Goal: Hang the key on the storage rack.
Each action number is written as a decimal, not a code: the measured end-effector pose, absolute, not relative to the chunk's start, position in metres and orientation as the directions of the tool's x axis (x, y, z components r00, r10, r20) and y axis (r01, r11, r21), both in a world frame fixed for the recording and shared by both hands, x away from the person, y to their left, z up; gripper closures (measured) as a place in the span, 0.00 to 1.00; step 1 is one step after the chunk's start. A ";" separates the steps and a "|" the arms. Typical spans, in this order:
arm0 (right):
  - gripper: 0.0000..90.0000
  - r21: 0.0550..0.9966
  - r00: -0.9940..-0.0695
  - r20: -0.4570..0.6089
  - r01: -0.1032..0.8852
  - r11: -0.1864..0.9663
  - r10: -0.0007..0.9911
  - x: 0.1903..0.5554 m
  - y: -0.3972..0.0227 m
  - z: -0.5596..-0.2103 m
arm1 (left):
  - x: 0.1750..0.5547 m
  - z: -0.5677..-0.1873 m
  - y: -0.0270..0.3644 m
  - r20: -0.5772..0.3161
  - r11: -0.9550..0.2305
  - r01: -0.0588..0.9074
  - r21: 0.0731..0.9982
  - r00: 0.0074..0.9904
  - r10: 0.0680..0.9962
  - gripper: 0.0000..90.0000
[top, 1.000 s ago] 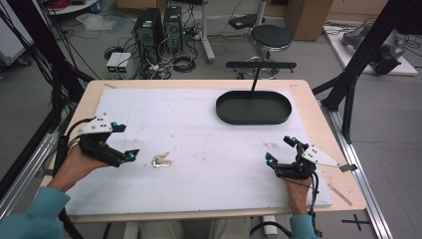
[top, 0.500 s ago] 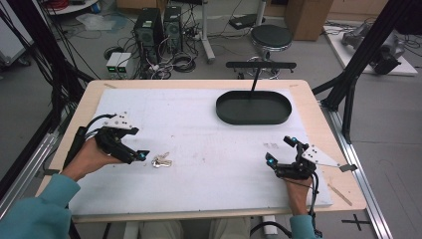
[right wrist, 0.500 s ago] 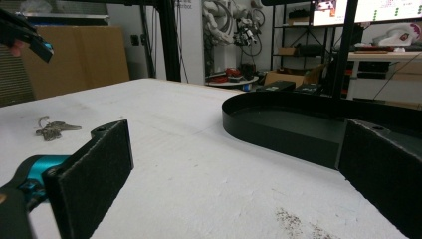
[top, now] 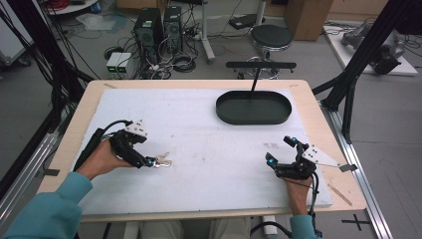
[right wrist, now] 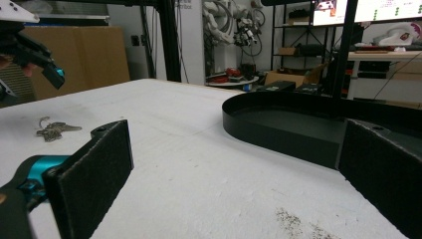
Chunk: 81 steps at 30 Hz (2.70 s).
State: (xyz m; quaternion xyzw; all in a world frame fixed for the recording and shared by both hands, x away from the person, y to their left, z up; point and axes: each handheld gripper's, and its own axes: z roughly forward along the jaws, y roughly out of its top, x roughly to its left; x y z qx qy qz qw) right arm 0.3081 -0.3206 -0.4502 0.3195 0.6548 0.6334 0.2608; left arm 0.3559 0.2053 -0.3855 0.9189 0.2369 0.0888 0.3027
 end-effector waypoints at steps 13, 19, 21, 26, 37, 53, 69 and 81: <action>0.01 0.996 -0.659 0.063 0.088 -0.007 0.749 0.308 -0.321 -0.450 | 0.358 -0.396 0.197 0.016 -0.753 0.379 0.538 0.888 0.459 0.32; 0.01 0.996 -0.659 0.061 0.086 -0.006 0.750 0.308 -0.321 -0.450 | 0.359 -0.400 0.192 0.013 -0.773 0.382 0.506 0.893 0.450 0.39; 0.01 0.996 -0.659 0.062 0.086 -0.006 0.750 0.308 -0.321 -0.450 | 0.359 -0.401 0.191 0.011 -0.781 0.385 0.492 0.894 0.448 0.42; 0.01 0.996 -0.659 0.061 0.087 -0.005 0.749 0.308 -0.321 -0.450 | 0.359 -0.403 0.190 -0.003 -0.789 0.392 0.474 0.896 0.444 0.53; 0.01 0.996 -0.659 0.062 0.087 -0.006 0.749 0.308 -0.321 -0.450 | 0.359 -0.405 0.187 -0.001 -0.806 0.393 0.444 0.899 0.438 0.74; 0.01 0.996 -0.659 0.069 0.091 -0.011 0.749 0.308 -0.321 -0.450 | 0.360 -0.408 0.183 -0.008 -0.806 0.415 0.423 0.891 0.454 0.88; 0.01 0.996 -0.660 0.065 0.090 -0.008 0.749 0.308 -0.321 -0.450 | 0.360 -0.408 0.184 -0.008 -0.808 0.421 0.412 0.888 0.459 0.96; 0.01 0.996 -0.659 0.062 0.088 -0.005 0.750 0.308 -0.321 -0.450 | 0.360 -0.407 0.184 -0.008 -0.804 0.416 0.425 0.890 0.456 0.98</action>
